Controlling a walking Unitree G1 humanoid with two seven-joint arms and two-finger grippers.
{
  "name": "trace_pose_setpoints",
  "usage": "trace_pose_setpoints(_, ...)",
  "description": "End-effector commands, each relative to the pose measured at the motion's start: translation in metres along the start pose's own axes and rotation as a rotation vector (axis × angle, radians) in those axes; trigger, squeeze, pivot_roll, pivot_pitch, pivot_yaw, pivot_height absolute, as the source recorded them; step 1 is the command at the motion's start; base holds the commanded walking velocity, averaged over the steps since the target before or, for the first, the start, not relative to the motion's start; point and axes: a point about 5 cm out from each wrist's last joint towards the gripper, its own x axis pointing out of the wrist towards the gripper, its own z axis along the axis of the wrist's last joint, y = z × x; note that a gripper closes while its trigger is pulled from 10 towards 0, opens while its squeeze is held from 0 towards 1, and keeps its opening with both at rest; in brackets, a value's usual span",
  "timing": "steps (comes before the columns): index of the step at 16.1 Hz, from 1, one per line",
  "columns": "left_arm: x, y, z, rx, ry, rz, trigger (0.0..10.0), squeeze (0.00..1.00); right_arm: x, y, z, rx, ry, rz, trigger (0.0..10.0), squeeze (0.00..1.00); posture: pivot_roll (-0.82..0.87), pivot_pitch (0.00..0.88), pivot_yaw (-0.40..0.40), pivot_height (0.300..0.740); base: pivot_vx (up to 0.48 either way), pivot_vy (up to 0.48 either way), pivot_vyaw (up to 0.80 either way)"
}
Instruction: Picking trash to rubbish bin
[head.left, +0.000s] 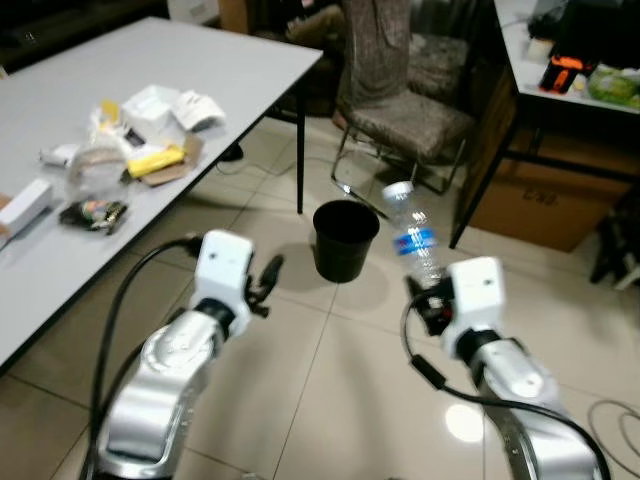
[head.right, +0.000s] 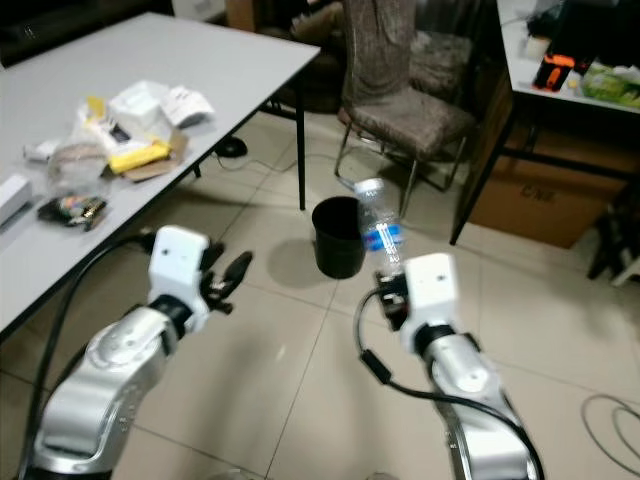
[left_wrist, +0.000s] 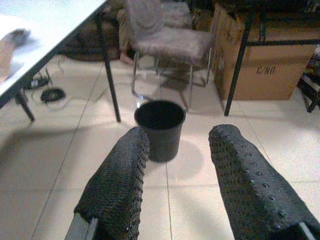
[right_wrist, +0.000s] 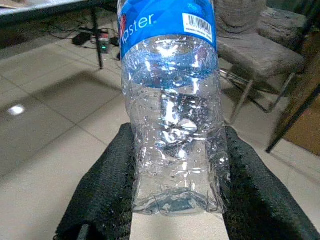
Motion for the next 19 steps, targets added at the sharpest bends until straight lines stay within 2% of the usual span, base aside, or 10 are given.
trace_pose_setpoints(1, 0.002, -0.004, 0.002, 0.022, -0.008, 0.0, 10.0, 0.0, -0.002, -0.008, 0.003, 0.008, -0.006, -0.027, 10.0, 0.0, -0.02, 0.088, -0.032, 0.74, 0.0, 0.0, 0.0)
trace_pose_setpoints(5, 0.001, 0.003, -0.008, 0.051, -0.013, 0.07, 10.0, 0.0, 0.0, -0.009, 0.003, -0.012, -0.008, -0.005, 10.0, 0.0, -0.03, 0.103, -0.07, 0.74, 0.0, 0.0, 0.0)
trace_pose_setpoints(6, -0.004, 0.001, -0.015, 0.084, 0.005, 0.082, 10.0, 0.0, 0.0, -0.009, 0.004, -0.034, -0.009, 0.013, 10.0, 0.0, -0.04, 0.11, -0.095, 0.74, 0.0, 0.0, 0.0)
trace_pose_setpoints(8, -0.007, 0.0, -0.021, 0.084, 0.028, 0.091, 10.0, 0.0, 0.0, -0.009, 0.004, -0.048, -0.004, 0.024, 10.0, 0.0, -0.05, 0.118, -0.098, 0.74, 0.0, 0.0, 0.0)
trace_pose_setpoints(9, -0.009, -0.007, -0.025, 0.084, 0.039, 0.076, 10.0, 0.0, -0.001, -0.011, 0.003, -0.054, 0.003, 0.021, 10.0, 0.0, -0.05, 0.128, -0.079, 0.74, 0.0, 0.0, 0.0)
trace_pose_setpoints(12, -0.007, -0.012, -0.022, 0.104, 0.011, 0.036, 10.0, 0.0, -0.002, -0.011, 0.001, -0.038, -0.006, 0.0, 10.0, 0.0, -0.04, 0.133, -0.055, 0.74, 0.0, 0.0, 0.0)
trace_pose_setpoints(16, -0.003, -0.002, -0.015, 0.138, -0.026, 0.085, 10.0, 0.0, -0.003, -0.004, -0.012, 0.012, 0.003, -0.035, 10.0, 0.0, 0.02, 0.11, -0.033, 0.74, 0.0, 0.0, 0.0)
trace_pose_setpoints(19, -0.005, -0.003, -0.013, 0.112, -0.051, 0.07, 10.0, 0.0, 0.0, -0.009, -0.01, 0.006, -0.004, -0.054, 10.0, 0.0, 0.0, 0.121, -0.038, 0.74, 0.0, 0.0, 0.0)
